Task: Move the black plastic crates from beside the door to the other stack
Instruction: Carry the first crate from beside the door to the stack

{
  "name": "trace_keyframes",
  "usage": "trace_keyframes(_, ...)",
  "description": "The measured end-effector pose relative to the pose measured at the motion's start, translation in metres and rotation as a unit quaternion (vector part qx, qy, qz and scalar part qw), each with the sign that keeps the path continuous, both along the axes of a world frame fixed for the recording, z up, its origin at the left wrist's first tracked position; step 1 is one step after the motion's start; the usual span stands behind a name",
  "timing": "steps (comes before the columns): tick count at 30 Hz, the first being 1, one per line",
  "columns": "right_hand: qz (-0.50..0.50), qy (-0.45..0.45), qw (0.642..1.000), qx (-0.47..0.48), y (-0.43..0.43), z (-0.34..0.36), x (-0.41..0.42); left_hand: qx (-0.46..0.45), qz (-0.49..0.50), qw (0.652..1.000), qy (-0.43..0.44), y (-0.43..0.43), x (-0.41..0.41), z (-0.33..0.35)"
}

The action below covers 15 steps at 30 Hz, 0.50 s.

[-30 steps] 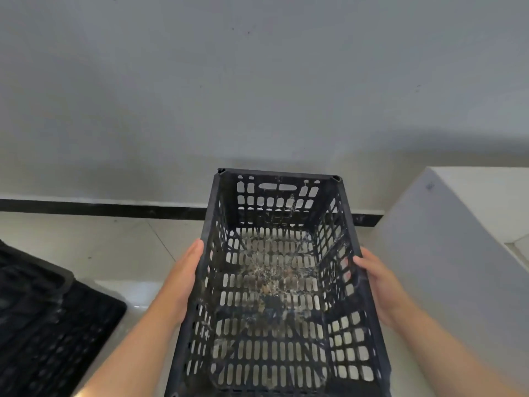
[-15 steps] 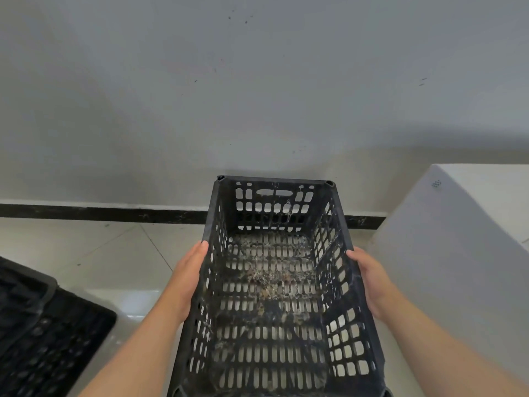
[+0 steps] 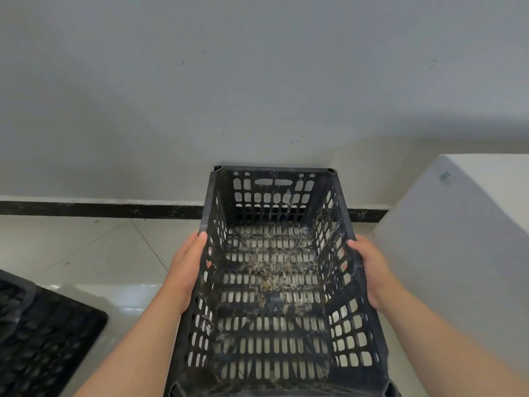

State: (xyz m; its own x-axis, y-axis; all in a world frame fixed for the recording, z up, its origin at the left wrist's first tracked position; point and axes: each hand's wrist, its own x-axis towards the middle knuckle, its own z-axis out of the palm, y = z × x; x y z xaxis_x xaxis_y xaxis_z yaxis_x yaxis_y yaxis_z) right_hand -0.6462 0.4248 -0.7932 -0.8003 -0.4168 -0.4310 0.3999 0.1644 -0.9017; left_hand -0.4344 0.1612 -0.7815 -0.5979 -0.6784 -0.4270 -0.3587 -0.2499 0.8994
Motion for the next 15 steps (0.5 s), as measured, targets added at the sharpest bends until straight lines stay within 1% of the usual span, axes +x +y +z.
trace_keyframes(5, -0.003, 0.020, 0.999, 0.031, -0.004, 0.004, 0.000, -0.037, 0.006, 0.999, 0.007, 0.006, -0.001, 0.009)
trace_keyframes(7, -0.003, 0.020, 0.999, 0.042, -0.007, 0.007, 0.002, -0.072, 0.021, 0.997, 0.007, 0.008, 0.001, 0.013)
trace_keyframes(9, -0.014, 0.039, 0.998, 0.057, -0.008, 0.015, 0.006, -0.111, 0.025, 0.993, 0.003, 0.010, 0.005, 0.020)
trace_keyframes(11, -0.015, 0.069, 0.995, 0.068, -0.007, 0.029, 0.016, -0.125, 0.016, 0.992, 0.018, 0.015, 0.007, 0.032)
trace_keyframes(15, 0.038, 0.106, 0.991, 0.070, -0.003, 0.069, 0.040, -0.124, -0.030, 0.991, 0.033, 0.039, 0.010, 0.069)
